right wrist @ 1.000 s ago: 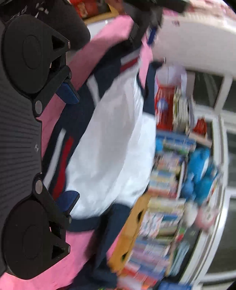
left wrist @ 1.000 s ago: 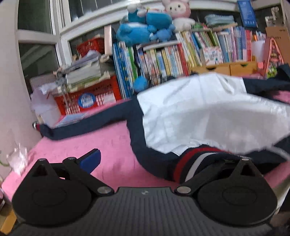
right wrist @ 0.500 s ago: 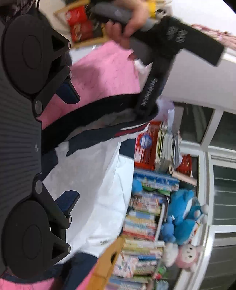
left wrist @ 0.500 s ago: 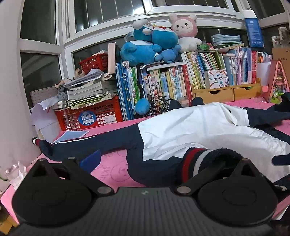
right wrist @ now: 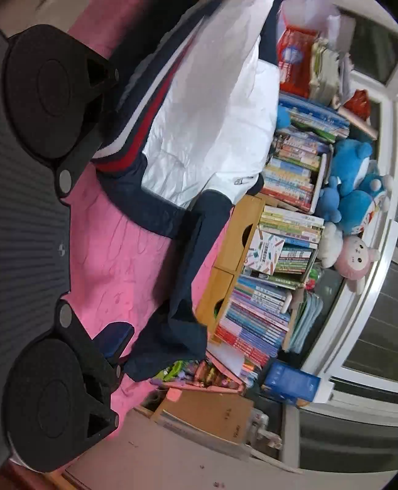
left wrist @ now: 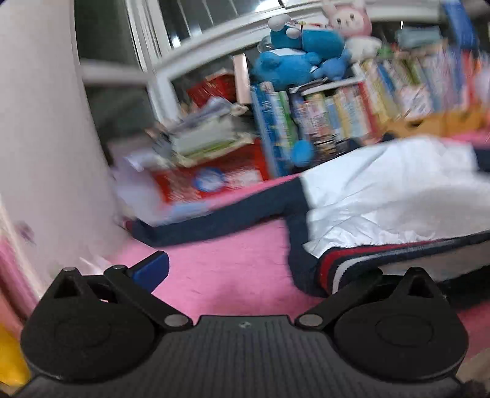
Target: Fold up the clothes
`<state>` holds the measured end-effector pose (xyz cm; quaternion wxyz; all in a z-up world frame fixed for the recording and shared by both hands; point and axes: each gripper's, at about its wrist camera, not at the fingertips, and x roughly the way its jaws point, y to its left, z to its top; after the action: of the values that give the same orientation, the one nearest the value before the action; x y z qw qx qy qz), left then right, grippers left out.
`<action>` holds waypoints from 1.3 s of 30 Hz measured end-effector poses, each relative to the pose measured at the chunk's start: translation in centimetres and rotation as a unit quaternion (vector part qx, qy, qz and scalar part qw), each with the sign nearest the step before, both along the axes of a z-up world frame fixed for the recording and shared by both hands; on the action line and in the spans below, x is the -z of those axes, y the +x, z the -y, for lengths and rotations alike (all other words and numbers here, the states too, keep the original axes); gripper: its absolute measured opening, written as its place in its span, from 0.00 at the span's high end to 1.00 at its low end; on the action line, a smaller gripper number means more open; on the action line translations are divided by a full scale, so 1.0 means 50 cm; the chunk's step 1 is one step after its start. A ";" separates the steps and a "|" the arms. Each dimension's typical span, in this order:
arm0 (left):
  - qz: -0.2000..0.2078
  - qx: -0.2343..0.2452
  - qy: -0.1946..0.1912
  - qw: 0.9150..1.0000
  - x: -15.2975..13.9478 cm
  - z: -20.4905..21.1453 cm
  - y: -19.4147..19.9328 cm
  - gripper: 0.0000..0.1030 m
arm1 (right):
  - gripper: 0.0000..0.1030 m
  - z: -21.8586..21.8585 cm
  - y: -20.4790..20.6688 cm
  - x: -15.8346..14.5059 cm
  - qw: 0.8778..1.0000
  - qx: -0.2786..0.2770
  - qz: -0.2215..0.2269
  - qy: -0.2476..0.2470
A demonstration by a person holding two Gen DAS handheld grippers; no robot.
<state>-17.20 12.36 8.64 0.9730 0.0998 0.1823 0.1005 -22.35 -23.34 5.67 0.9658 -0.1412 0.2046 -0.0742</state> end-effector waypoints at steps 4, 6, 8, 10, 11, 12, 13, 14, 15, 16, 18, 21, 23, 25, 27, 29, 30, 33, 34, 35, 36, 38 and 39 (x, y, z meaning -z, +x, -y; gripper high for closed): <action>0.023 0.014 0.032 0.999 -0.040 0.017 -0.050 0.00 | 0.00 0.020 -0.038 -0.047 1.000 -0.020 0.020 0.007; 0.039 0.020 0.074 0.996 -0.056 0.034 -0.081 0.00 | 0.00 0.027 -0.058 -0.069 0.999 -0.027 0.030 0.011; 0.041 0.032 0.087 0.995 -0.067 0.037 -0.108 0.00 | 0.00 0.038 -0.078 -0.087 0.999 -0.033 0.034 0.020; 0.027 0.041 0.084 0.995 -0.062 0.033 -0.123 0.00 | 0.00 0.051 -0.089 -0.094 0.998 -0.042 0.028 0.035; 0.018 0.044 0.083 0.995 -0.057 0.031 -0.127 0.00 | 0.00 0.054 -0.092 -0.091 0.998 -0.050 0.020 0.038; 0.005 0.047 0.082 0.995 -0.046 0.030 -0.126 0.00 | 0.00 0.055 -0.095 -0.086 0.997 -0.060 0.012 0.038; -0.011 0.054 0.081 0.995 -0.033 0.030 -0.122 0.00 | 0.00 0.054 -0.098 -0.077 0.997 -0.065 0.003 0.032; -0.027 0.060 0.080 0.995 -0.019 0.030 -0.118 0.00 | 0.00 0.050 -0.096 -0.065 0.997 -0.067 -0.007 0.024; -0.044 0.068 0.078 0.994 -0.003 0.031 -0.112 0.00 | 0.00 0.048 -0.091 -0.053 0.997 -0.068 -0.018 0.017; -0.060 0.075 0.077 0.992 0.013 0.033 -0.106 0.00 | 0.00 0.047 -0.086 -0.041 0.997 -0.070 -0.029 0.015; -0.088 0.087 0.079 0.989 0.042 0.036 -0.094 0.00 | 0.00 0.047 -0.076 -0.019 0.996 -0.078 -0.049 0.019; -0.111 0.105 0.072 0.986 0.075 0.033 -0.081 0.00 | 0.00 0.050 -0.066 0.009 0.994 -0.085 -0.070 0.029; -0.121 0.108 0.063 0.985 0.094 0.029 -0.073 0.00 | 0.00 0.051 -0.060 0.026 0.993 -0.084 -0.080 0.033; -0.128 0.113 0.057 0.984 0.103 0.023 -0.073 0.00 | 0.00 0.050 -0.058 0.036 0.991 -0.089 -0.092 0.031; -0.131 0.125 0.051 0.982 0.102 0.014 -0.080 0.00 | 0.00 0.054 -0.062 0.037 0.989 -0.102 -0.099 0.031; -0.119 0.157 0.039 0.980 0.081 -0.006 -0.102 0.00 | 0.00 0.065 -0.078 0.020 0.986 -0.131 -0.098 0.039; -0.115 0.173 0.033 0.978 0.070 -0.016 -0.111 0.00 | 0.00 0.071 -0.086 0.011 0.984 -0.145 -0.097 0.042; -0.113 0.214 0.019 0.970 0.045 -0.040 -0.128 0.00 | 0.00 0.086 -0.110 -0.015 0.976 -0.187 -0.094 0.054; -0.113 0.221 0.021 0.968 0.045 -0.040 -0.130 0.00 | 0.00 0.088 -0.118 -0.024 0.974 -0.200 -0.091 0.058; -0.114 0.228 0.023 0.967 0.046 -0.041 -0.132 0.00 | 0.00 0.088 -0.123 -0.029 0.973 -0.207 -0.086 0.057; -0.114 0.233 0.025 0.965 0.048 -0.040 -0.131 0.00 | 0.00 0.086 -0.127 -0.032 0.973 -0.210 -0.079 0.054; -0.125 0.231 0.026 0.965 0.067 -0.029 -0.111 0.00 | 0.00 0.081 -0.117 -0.023 0.976 -0.198 -0.077 0.052; -0.134 0.229 0.020 0.964 0.078 -0.021 -0.097 0.00 | 0.00 0.076 -0.106 -0.013 0.977 -0.188 -0.083 0.057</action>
<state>-22.06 13.41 4.73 0.9346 0.1704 0.2814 -0.1355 -27.65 -27.12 6.30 0.9485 -0.1280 0.2579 0.1324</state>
